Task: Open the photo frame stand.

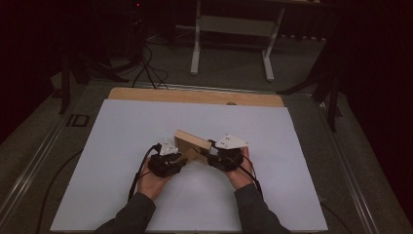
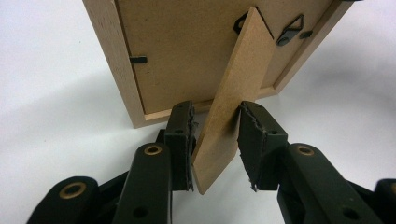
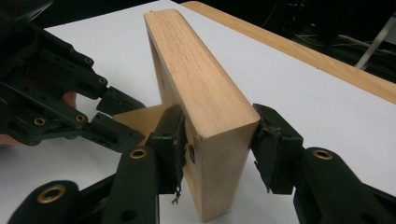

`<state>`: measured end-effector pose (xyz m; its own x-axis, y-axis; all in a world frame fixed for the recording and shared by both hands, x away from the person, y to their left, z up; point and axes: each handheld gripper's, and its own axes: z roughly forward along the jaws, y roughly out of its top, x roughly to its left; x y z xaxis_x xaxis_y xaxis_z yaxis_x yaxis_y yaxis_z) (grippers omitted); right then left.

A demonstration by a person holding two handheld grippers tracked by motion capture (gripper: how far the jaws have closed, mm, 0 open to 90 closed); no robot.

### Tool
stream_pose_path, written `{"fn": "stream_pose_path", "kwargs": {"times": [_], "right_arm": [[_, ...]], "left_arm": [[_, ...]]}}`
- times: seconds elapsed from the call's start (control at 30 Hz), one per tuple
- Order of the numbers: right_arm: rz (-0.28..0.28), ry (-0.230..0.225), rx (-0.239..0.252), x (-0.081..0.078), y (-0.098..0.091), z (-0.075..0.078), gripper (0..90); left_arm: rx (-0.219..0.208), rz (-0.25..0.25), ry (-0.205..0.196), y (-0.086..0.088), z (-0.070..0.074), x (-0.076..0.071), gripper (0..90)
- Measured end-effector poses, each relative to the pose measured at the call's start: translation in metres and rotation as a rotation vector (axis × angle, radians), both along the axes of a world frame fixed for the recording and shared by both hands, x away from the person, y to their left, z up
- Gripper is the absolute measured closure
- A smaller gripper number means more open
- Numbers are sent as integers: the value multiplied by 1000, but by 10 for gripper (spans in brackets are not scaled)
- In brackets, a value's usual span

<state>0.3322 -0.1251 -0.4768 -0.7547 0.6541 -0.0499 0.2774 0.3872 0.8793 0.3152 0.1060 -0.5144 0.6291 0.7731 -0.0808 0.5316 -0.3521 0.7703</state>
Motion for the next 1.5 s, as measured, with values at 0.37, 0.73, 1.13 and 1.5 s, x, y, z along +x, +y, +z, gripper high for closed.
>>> {"fn": "stream_pose_path", "kwargs": {"times": [0.37,0.73,1.13,1.5], "right_arm": [[36,2,4,-4,0,0,538],[83,18,-7,-10,2,0,504],[122,26,-18,-12,5,-2,478],[139,25,-56,-13,6,-3,424]], "left_arm": [[-18,-6,22,4,-2,-2,656],[-67,-17,85,10,-8,-4,654],[-88,-32,113,13,-11,-6,631],[-118,-20,118,16,-9,-9,609]]}}
